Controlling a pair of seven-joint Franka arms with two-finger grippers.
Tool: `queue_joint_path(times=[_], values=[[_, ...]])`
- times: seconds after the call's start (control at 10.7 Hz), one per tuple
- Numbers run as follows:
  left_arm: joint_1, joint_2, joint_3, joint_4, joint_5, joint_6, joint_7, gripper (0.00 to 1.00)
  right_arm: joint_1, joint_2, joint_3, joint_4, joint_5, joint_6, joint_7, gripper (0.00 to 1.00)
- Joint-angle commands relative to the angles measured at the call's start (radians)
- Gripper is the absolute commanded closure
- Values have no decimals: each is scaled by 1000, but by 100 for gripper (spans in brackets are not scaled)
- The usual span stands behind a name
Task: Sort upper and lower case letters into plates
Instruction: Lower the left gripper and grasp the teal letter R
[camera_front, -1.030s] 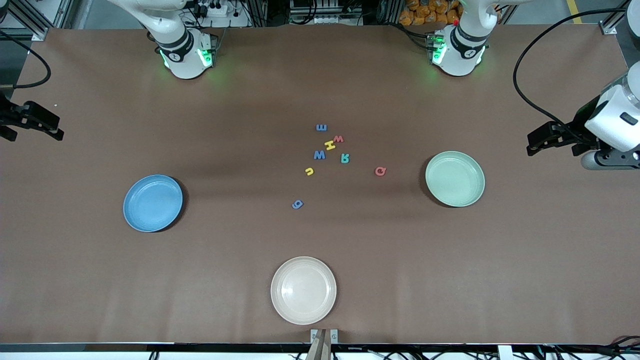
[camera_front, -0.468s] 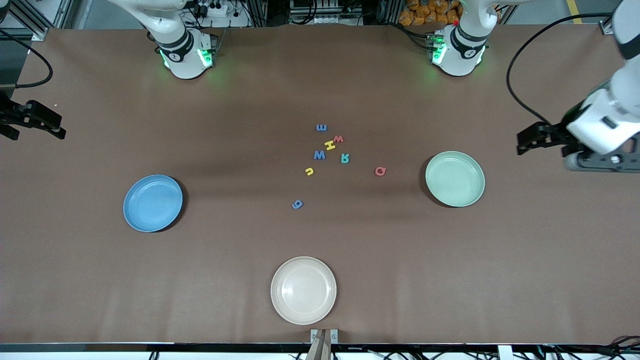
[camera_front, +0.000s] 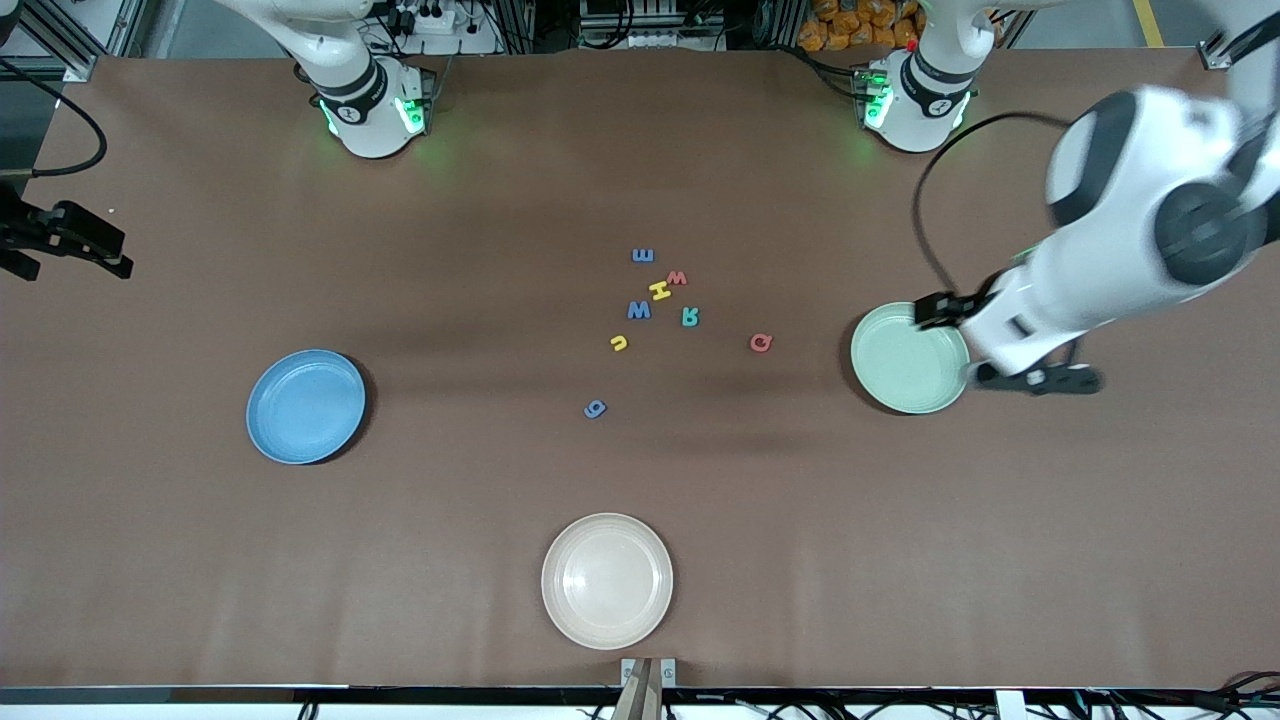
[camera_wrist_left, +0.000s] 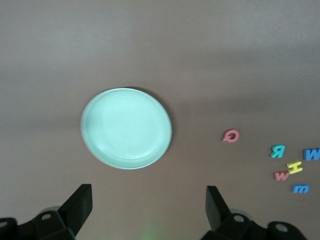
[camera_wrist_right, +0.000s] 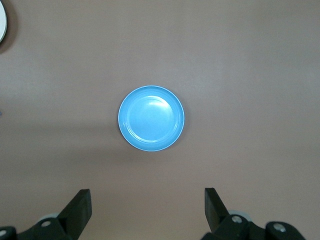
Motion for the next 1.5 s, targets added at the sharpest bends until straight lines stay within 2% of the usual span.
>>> queue_joint_path(times=[0.0, 0.19, 0.56, 0.75, 1.03, 1.22, 1.4], values=[[-63, 81, -5, 16, 15, 47, -49, 0, -14, 3, 11, 14, -8, -14, 12, 0], [-120, 151, -5, 16, 9, 101, -57, 0, -29, 3, 14, 8, -5, -14, 9, 0], [-232, 245, -4, 16, 10, 211, -271, 0, -27, 4, 14, 8, 1, -21, 16, 0], [-293, 314, -5, 15, 10, 279, -444, 0, -27, 7, 13, 8, 3, -20, 16, 0], [-341, 365, -5, -7, 15, 355, -500, 0, -27, 12, 10, 8, 1, -23, 16, 0], [-367, 366, -6, -110, 4, 487, -584, 0, -27, 13, 10, 11, 3, -23, 16, 0], [-401, 353, -5, -160, 4, 506, -639, 0, -30, 26, 8, 13, 1, -20, 16, 0]])
